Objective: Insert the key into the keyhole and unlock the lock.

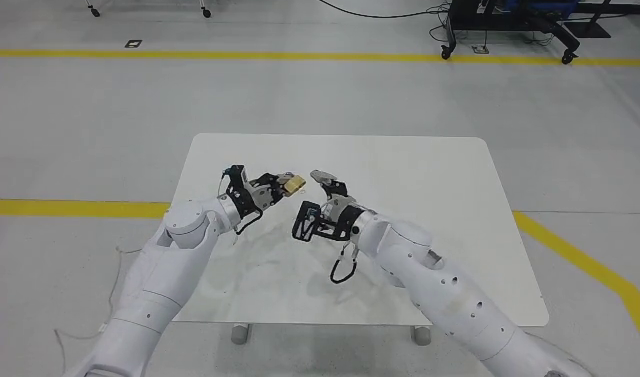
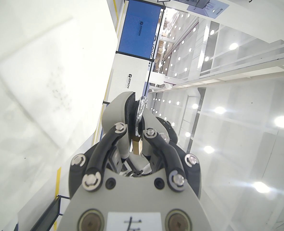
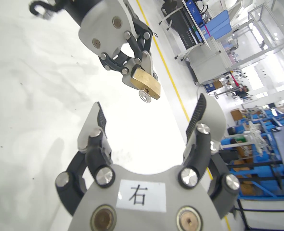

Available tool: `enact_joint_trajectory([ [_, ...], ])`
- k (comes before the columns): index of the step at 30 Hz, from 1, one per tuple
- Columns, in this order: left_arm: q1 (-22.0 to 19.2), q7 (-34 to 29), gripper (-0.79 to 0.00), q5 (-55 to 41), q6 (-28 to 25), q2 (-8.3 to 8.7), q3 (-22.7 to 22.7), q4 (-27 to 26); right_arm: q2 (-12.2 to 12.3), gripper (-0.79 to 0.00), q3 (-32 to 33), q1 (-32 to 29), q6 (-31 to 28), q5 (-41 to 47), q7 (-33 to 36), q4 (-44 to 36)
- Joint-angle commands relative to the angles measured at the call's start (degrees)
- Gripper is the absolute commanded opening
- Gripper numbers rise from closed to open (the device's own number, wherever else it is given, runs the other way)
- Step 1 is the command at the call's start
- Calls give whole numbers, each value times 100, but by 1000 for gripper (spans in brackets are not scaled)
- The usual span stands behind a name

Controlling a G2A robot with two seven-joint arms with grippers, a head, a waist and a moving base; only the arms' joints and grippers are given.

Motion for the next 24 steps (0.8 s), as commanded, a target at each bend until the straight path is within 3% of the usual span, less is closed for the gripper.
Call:
enact_joint_trajectory([
  [1,0,-16,-785,16,14,-4,4,-1,-42,-425,-119,18,19,-31,48,8],
  [14,-13,-43,-785,140,80,-25,17,8,-167,-557,-157,83,81,15,47,161],
  [17,-15,-48,-785,138,90,-31,14,18,-181,-640,-115,62,96,51,46,173],
  [20,-18,-58,-785,135,106,-37,7,28,-190,-785,-64,40,103,62,40,185],
  [24,-24,-67,-785,164,108,-41,1,30,-205,-785,2,7,112,112,86,190],
])
